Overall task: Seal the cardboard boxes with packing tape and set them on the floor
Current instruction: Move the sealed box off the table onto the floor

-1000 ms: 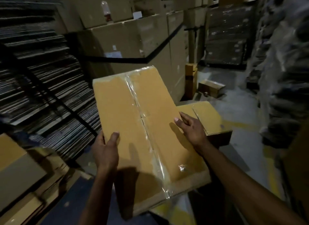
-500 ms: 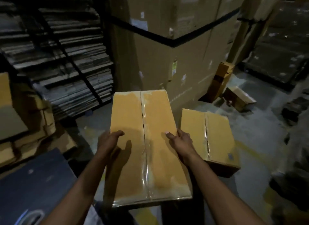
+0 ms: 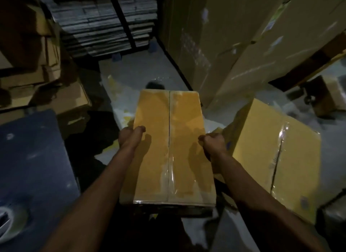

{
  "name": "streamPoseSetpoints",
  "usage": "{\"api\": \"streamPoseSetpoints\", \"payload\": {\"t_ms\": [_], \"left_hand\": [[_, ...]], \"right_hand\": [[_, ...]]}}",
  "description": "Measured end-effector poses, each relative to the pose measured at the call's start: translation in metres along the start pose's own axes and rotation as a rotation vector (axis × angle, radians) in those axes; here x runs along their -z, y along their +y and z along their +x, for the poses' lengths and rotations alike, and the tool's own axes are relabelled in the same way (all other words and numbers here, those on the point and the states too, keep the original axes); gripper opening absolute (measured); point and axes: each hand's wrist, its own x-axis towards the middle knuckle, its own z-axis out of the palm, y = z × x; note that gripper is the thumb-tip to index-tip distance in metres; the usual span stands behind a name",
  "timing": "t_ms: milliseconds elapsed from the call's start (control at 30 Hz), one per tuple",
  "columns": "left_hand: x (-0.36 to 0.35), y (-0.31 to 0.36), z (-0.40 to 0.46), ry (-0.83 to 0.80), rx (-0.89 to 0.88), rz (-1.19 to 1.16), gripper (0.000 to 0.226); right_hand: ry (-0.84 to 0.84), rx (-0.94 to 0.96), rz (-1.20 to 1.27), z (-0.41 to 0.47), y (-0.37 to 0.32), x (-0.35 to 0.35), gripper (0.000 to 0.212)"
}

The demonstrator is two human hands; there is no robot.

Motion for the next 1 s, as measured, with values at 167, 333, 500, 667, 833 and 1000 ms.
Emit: {"api": "streamPoseSetpoints", "payload": {"t_ms": [167,333,500,667,833,1000], "left_hand": [[-0.059,-0.004,0.097,0.006,0.038,-0.099,0.018],[-0.118,-0.039,0.185,0.002,0.195,-0.555,0.027],[-0.172,-0.106,0.268,-0.105,0.226,-0.747,0.074],[-0.217,-0.139,0.327,-0.173,0.262,-0.794,0.091],[-0.268,-0.141,0.368,-0.121,0.208,-0.764,0.079],[-0.316,-0.155,0.383,-0.224,0.155,-0.724,0.073]], "right_hand": [[-0.109,-0.253,0.094,0.133,-0.014,-0.032,0.058],[-0.191,-0.349,0.267,0.24,0.01,-0.059,0.088],[-0.117,-0.409,0.509,0.342,0.061,-0.092,0.107],[-0.103,-0.405,0.551,0.408,0.089,-0.114,0.108],[-0.104,-0.394,0.497,0.452,0.117,-0.124,0.108],[-0.083,-0.438,0.45,0.469,0.156,-0.155,0.112]]}}
